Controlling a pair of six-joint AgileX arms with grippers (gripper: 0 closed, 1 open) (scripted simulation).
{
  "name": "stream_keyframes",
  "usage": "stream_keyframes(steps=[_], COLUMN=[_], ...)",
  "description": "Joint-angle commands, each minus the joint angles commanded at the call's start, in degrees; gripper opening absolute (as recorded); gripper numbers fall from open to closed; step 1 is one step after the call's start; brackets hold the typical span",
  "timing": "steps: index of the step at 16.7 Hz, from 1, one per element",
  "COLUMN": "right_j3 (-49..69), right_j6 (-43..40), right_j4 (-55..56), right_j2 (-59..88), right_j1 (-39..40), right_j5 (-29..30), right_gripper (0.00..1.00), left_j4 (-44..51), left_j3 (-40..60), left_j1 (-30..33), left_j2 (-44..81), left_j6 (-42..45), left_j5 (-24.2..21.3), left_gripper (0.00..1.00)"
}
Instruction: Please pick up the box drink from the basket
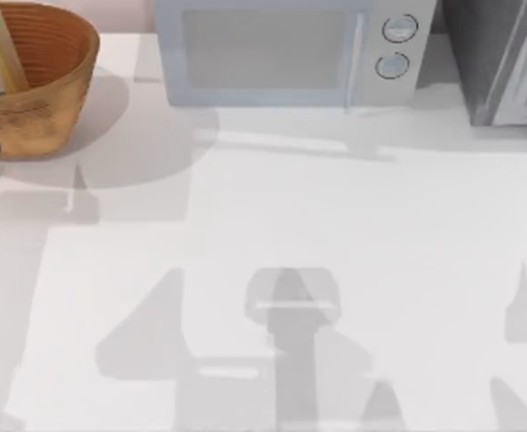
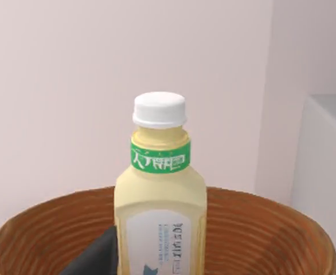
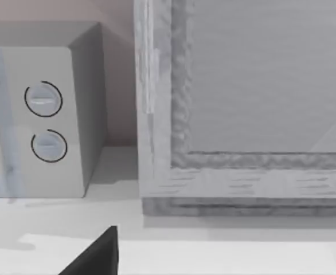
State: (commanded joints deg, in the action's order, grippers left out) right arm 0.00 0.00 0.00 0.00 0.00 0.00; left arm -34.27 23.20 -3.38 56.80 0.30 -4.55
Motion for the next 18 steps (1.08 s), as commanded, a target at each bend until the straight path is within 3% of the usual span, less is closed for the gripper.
stream_keyframes(steps=[10,14,18], right_j3=[0.0,0.0,0.0], right_j6=[0.0,0.0,0.0], right_j4=[0.0,0.0,0.0], right_j2=[0.0,0.0,0.0], right_j1=[0.0,0.0,0.0], right_j5=[0.0,0.0,0.0], right_gripper=[1.0,1.0,1.0], left_j4=[-29.1,-34.04,-34.56], left_j3=[20.02,23.34,23.69], left_j1=[-2.92,-3.35,-3.4], left_j2=[49.4,58.44,59.39], left_j6=[0.16,0.24,0.25], left_j5=[-3.58,-4.31,-4.39], left_gripper=[1.0,1.0,1.0])
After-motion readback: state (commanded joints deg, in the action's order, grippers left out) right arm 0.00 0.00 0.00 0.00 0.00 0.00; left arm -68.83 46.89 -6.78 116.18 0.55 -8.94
